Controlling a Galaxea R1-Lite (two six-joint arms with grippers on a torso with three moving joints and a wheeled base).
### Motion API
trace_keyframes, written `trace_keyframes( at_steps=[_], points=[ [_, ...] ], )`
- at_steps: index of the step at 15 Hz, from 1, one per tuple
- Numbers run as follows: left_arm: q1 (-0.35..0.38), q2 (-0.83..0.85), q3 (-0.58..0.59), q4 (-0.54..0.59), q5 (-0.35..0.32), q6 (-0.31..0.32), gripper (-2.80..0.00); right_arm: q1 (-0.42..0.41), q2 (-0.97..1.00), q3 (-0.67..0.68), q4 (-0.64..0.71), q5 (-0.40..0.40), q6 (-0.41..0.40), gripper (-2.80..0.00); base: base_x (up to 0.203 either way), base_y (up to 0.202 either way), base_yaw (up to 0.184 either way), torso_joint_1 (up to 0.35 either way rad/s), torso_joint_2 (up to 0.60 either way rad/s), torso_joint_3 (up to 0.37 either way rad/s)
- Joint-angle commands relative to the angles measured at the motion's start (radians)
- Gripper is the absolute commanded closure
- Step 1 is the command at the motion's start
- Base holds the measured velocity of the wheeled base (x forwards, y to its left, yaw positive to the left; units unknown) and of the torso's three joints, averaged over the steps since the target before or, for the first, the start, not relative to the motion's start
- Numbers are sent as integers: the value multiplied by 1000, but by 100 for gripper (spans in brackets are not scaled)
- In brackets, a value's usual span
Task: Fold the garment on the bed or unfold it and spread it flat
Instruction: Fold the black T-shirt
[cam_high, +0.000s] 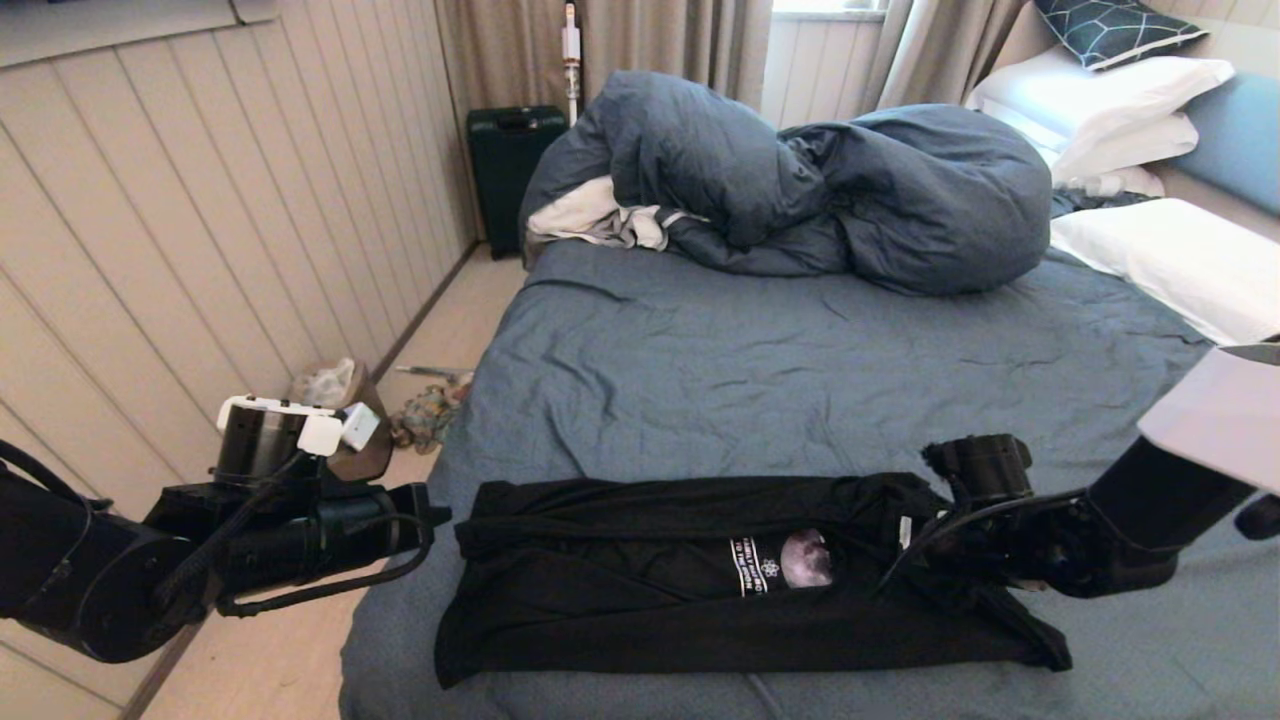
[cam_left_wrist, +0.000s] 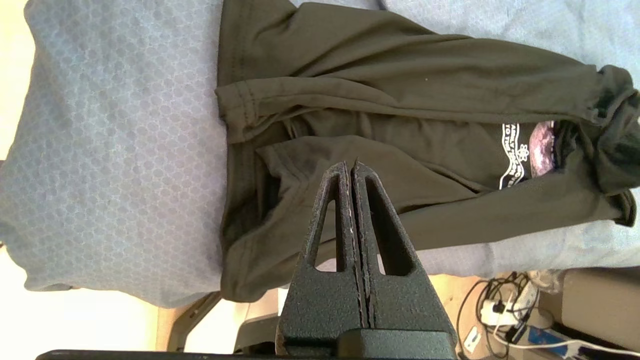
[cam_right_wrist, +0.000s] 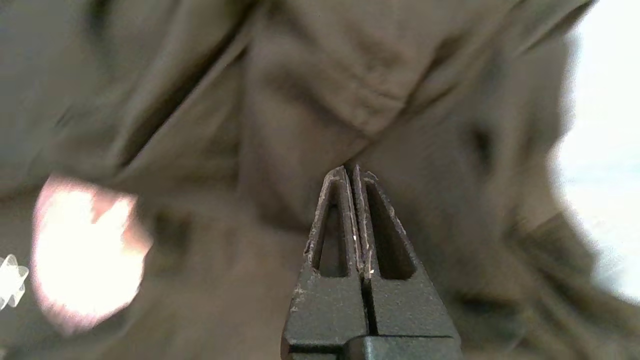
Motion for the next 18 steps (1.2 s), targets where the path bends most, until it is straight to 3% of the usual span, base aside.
trace_keyframes(
  at_steps=[1, 6, 11, 14, 18],
  points=[
    [0, 0, 0, -4, -1, -4, 0, 32, -13, 16, -3, -2, 6, 0, 0, 0, 0, 0, 0, 0],
    [0, 1, 0, -3, -1, -4, 0, 21, -88, 12, -8, -2, 12, 0, 0, 0, 0, 0, 0, 0],
    [0, 6, 0, -3, -3, -4, 0, -39, -56, -22, -117, -20, 23, 0, 0, 0, 0, 0, 0, 0],
    [0, 14, -3, -4, -1, -4, 0, -75, 68, -118, -164, -147, 16, 0, 0, 0, 0, 0, 0, 0],
    [0, 13, -3, -6, -1, -4, 0, -57, 105, -123, -166, -169, 3, 0, 0, 0, 0, 0, 0, 0]
  ],
)
